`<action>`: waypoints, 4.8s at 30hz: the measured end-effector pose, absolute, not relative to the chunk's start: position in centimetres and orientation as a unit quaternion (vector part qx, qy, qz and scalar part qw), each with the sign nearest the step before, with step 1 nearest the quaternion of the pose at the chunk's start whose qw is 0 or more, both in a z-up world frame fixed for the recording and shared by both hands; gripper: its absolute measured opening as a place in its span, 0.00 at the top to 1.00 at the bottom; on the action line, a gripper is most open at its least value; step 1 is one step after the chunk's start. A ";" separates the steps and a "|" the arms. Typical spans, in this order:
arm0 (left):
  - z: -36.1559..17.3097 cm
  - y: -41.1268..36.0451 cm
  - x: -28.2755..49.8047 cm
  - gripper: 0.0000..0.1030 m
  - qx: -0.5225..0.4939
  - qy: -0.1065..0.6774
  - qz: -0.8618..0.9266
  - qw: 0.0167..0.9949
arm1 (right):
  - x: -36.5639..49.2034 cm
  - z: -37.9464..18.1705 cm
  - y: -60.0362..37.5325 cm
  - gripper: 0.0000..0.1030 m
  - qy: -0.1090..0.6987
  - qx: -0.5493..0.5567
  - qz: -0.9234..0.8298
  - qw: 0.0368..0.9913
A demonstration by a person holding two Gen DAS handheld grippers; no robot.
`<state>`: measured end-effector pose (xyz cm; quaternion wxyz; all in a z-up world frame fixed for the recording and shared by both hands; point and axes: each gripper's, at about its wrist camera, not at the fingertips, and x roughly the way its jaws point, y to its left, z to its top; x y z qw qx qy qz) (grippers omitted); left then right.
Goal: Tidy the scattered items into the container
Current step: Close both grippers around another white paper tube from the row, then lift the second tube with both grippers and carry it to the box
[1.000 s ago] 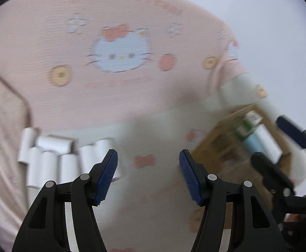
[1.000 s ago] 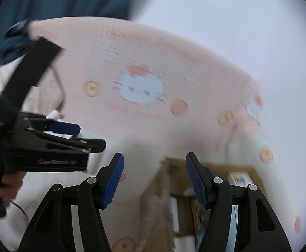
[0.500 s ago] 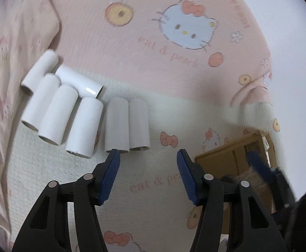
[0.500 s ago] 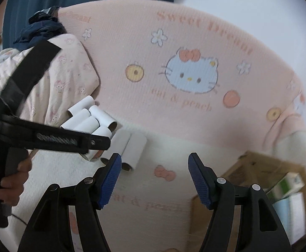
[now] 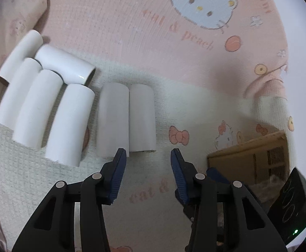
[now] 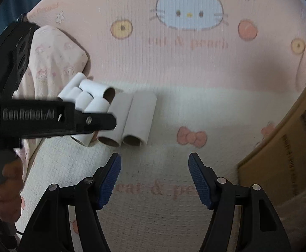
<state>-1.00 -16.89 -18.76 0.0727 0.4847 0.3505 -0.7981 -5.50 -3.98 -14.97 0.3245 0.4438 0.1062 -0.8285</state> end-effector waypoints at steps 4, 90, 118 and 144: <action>-19.6 -16.8 -2.6 0.53 0.495 0.352 -0.792 0.064 | -6.4 -15.7 -3.5 0.37 0.073 0.449 -0.827 0.330; -25.8 -15.1 -1.8 0.50 0.542 0.447 -0.712 0.011 | -3.4 -20.2 -2.8 0.61 0.061 0.557 -0.732 0.388; -27.0 -13.7 -0.7 0.52 0.544 0.461 -0.701 -0.005 | -5.3 -20.7 -5.0 0.59 0.096 0.590 -0.706 0.379; -10.9 -9.9 -2.8 0.55 0.466 0.341 -0.811 -0.095 | -5.8 -6.1 -4.8 0.59 0.127 0.516 -0.758 0.379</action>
